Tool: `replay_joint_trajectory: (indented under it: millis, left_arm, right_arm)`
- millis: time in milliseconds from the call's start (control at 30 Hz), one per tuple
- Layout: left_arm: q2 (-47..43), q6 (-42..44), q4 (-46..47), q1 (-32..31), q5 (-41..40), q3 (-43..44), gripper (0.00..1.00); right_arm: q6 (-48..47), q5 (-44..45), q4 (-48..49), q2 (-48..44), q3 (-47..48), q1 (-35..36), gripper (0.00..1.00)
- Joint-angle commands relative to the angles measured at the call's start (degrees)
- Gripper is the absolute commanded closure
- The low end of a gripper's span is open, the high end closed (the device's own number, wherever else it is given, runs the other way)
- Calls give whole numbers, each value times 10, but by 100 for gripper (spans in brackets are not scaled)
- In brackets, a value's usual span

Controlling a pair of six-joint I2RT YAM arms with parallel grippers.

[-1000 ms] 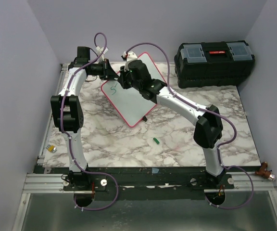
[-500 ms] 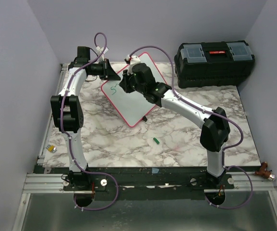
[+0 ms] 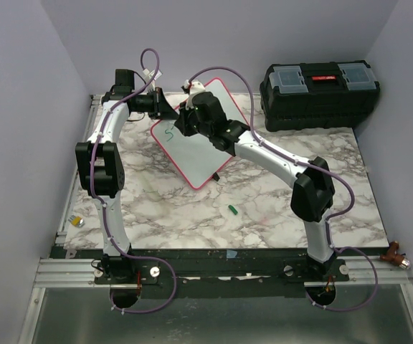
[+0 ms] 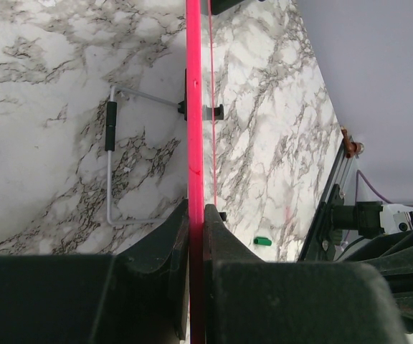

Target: Write a sentence on the whiteboard

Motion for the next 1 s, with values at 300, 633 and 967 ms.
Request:
replay_joint_trajectory:
  millis: [300,633,967]
  left_arm:
    - [3,27,-5,-13,15,9,100]
    - [2,30,-7,-13,13,8,100]
    - [0,31,-9,-13,13,8,100]
  right_arm:
    - [-7,15,-11,16,2,3,99]
    - [-3,13,-7,-11,-47,3,100]
    - [4,8,-4,-42,-100,3,99]
